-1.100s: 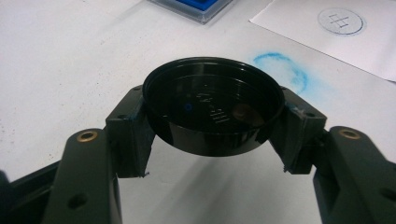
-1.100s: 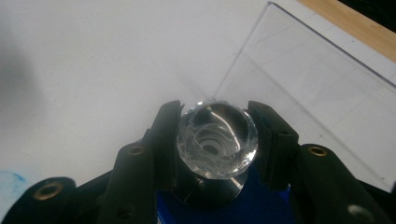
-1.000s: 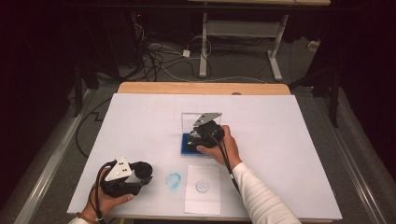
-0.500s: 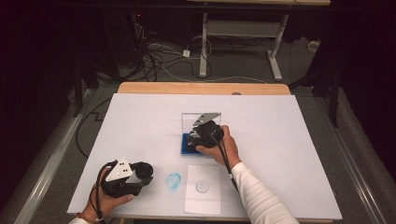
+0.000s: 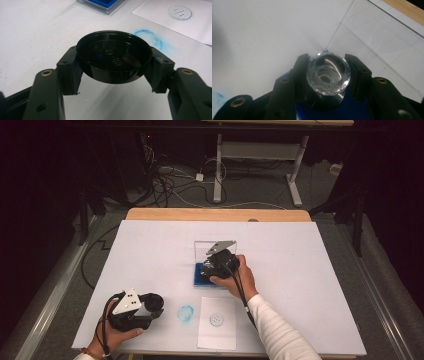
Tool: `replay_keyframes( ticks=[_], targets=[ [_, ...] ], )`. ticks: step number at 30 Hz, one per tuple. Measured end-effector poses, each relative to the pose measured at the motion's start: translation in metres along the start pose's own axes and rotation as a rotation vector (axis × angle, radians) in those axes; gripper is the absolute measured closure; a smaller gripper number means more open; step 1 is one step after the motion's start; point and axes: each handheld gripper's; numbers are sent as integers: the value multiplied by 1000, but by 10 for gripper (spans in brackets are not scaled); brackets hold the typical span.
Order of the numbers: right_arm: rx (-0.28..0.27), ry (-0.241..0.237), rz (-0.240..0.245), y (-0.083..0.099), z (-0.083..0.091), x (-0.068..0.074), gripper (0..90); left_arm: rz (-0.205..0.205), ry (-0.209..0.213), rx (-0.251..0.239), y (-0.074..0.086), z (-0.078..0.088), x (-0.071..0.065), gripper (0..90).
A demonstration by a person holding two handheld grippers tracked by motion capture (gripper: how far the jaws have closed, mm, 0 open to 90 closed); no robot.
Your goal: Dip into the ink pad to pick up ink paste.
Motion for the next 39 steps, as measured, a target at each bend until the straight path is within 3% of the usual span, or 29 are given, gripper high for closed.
replay_keyframes(
  ticks=[1,2,3,5,6,7,19,39],
  targets=[
    [-5,-3,-2,0,1,0,576,37,3,-15,1,-1,-3,365],
    [-7,-11,-4,0,2,0,576,36,1,-19,1,-2,-2,366],
    [-11,-10,-4,0,2,0,576,2,1,0,0,-1,1,366],
    [-11,-7,-12,0,3,-1,576,1,1,2,0,-1,0,365],
    [-15,-9,-10,0,3,-2,576,41,4,-18,1,-2,-3,366],
    [-18,-8,-12,-1,4,-2,576,-1,3,1,0,-1,0,365],
    [-74,-27,10,-21,20,3,575,1,5,2,0,-1,0,365],
    [-73,-20,33,-37,34,5,575,3,11,7,0,-2,1,365]
  ],
)
Point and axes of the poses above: each handheld gripper's, and its own axes: z roughly backward along the jaws, y roughly out of its underside, x roughly to its left, and after that the axes turned 8 degrees about -x, right-handed
